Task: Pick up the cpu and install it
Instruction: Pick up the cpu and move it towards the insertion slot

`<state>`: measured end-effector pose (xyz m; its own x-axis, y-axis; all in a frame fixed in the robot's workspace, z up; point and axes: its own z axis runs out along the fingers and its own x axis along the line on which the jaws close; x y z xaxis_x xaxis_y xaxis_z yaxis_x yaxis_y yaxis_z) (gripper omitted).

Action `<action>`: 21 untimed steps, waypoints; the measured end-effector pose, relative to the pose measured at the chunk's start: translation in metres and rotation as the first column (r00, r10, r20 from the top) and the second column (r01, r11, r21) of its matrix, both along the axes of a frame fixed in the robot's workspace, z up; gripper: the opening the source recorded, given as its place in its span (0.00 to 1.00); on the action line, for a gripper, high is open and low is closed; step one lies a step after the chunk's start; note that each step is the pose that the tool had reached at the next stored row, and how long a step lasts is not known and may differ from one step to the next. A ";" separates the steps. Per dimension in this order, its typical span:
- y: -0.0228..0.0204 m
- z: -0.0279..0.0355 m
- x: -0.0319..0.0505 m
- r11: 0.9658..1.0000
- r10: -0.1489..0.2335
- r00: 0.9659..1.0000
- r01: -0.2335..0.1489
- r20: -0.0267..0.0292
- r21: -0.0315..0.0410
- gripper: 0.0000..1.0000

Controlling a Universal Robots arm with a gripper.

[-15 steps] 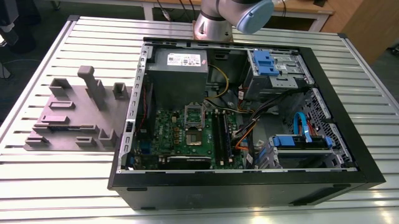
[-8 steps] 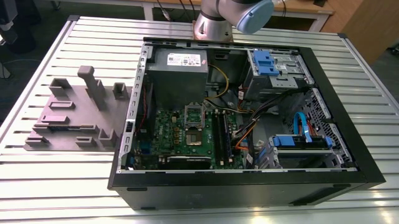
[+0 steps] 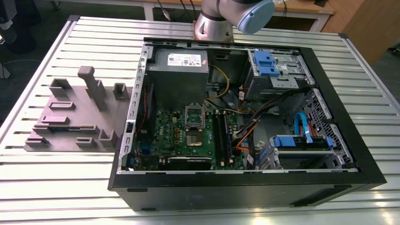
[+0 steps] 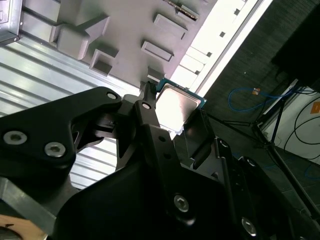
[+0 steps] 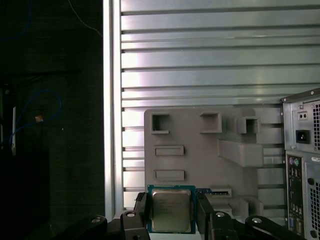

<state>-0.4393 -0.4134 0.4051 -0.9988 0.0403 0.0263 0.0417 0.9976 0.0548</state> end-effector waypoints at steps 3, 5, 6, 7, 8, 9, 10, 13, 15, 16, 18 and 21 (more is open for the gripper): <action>0.0000 0.0006 0.0000 1.000 0.000 1.000 0.000 0.000 0.000 0.47; 0.0000 0.0012 0.0000 1.000 0.000 1.000 0.000 0.000 0.000 0.47; 0.0000 0.0018 0.0000 1.000 0.000 1.000 0.000 0.000 0.000 0.47; 0.0000 0.0023 0.0000 1.000 0.000 1.000 0.000 0.000 0.000 0.47; 0.0000 0.0029 0.0000 1.000 0.000 1.000 0.000 0.000 0.000 0.47; 0.0000 0.0037 0.0000 1.000 0.000 1.000 0.000 0.000 0.000 0.47; 0.0000 0.0046 0.0000 1.000 0.000 1.000 0.000 0.000 0.000 0.47; 0.0000 0.0070 0.0000 1.000 0.000 1.000 0.000 0.000 0.000 0.47; 0.0000 0.0083 0.0000 1.000 0.000 1.000 0.000 0.000 0.000 0.47; 0.0000 0.0091 0.0000 1.000 0.000 1.000 0.000 0.000 0.000 0.47; 0.0000 0.0104 0.0000 1.000 0.000 1.000 0.000 0.000 0.000 0.47; 0.0000 0.0124 0.0000 1.000 0.000 1.000 0.000 0.000 0.000 0.47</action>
